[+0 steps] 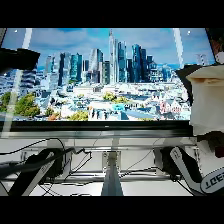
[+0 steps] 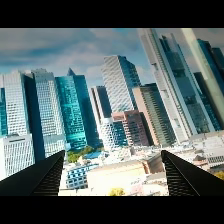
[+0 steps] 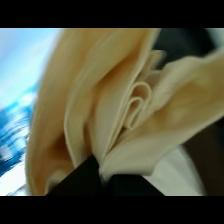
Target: Fold the clothes and pants, and hang the long-sleeved shirts on hangers.
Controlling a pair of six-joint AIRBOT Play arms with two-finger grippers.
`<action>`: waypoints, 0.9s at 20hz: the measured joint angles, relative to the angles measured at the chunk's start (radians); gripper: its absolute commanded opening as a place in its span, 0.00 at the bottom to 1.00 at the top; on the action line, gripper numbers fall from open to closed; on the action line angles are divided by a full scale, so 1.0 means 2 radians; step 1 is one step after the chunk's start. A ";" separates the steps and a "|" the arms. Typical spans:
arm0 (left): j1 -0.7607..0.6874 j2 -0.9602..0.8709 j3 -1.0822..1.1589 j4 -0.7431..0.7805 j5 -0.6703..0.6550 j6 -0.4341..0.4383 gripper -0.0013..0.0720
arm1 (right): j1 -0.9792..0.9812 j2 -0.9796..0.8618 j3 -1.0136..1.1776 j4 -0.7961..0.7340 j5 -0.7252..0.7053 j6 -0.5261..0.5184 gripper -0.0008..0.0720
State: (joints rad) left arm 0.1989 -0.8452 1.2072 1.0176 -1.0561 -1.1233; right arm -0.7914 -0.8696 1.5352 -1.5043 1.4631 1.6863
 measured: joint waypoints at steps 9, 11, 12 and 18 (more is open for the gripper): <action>0.000 0.000 0.000 0.000 0.000 0.000 0.96 | -0.172 0.023 -0.007 0.008 0.051 0.027 0.45; 0.000 0.000 0.000 0.000 0.000 0.000 0.96 | -0.150 0.016 -0.009 0.041 0.051 0.027 0.15; 0.000 0.000 0.000 0.000 0.000 0.000 0.96 | -0.128 0.012 -0.010 0.061 0.050 0.026 0.03; 0.000 0.000 0.000 0.000 -0.001 0.000 0.96 | 0.126 -0.010 -0.010 0.109 0.001 -0.006 0.03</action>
State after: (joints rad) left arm 0.1989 -0.8452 1.2072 1.0176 -1.0573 -1.1236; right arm -0.5400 -0.8894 1.5150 -1.2865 1.4651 1.6745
